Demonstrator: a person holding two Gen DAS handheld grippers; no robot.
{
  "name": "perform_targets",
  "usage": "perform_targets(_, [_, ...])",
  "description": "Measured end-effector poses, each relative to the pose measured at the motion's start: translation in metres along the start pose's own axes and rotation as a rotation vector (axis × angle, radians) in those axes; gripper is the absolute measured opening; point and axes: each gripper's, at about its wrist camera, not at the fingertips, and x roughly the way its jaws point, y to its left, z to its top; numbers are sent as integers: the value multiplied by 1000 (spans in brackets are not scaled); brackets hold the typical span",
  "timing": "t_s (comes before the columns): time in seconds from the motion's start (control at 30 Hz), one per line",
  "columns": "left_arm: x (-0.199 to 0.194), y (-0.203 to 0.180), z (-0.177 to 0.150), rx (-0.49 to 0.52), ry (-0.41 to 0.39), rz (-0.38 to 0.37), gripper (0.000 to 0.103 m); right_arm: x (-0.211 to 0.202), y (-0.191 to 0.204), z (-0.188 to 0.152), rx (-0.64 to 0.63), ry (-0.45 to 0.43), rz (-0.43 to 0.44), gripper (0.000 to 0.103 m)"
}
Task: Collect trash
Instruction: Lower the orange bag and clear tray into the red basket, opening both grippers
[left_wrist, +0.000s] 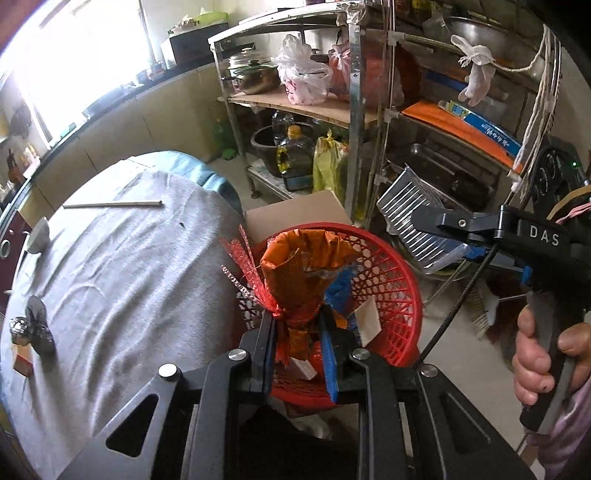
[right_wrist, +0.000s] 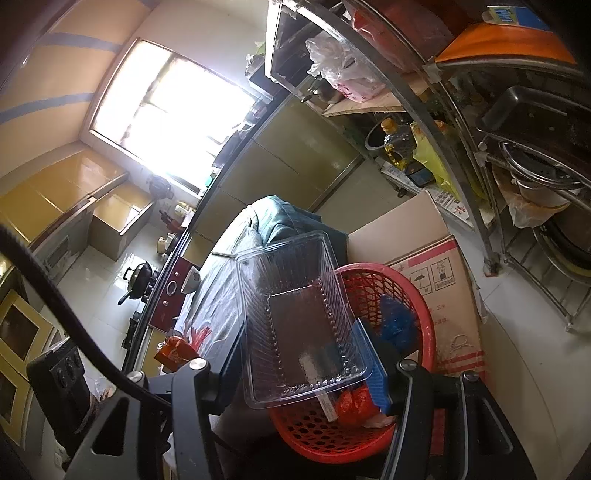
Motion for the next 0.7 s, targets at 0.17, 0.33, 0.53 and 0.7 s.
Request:
perform_targets(0.17, [-1,0,0,14,-10,33,23,4,3,-1,-8,8,3,60])
perform_targets(0.33, [-1,-1,0,21,-16,48,23,8,3,-3,-5,18,7,60])
perform_targets(0.53, [0,-2,0,27,-19,60,23,12,4,-3,-5,29,11,60])
perform_targets(0.7, [1,-1,0,21,-21,67,24,16,5,-4,-5,39,12,60])
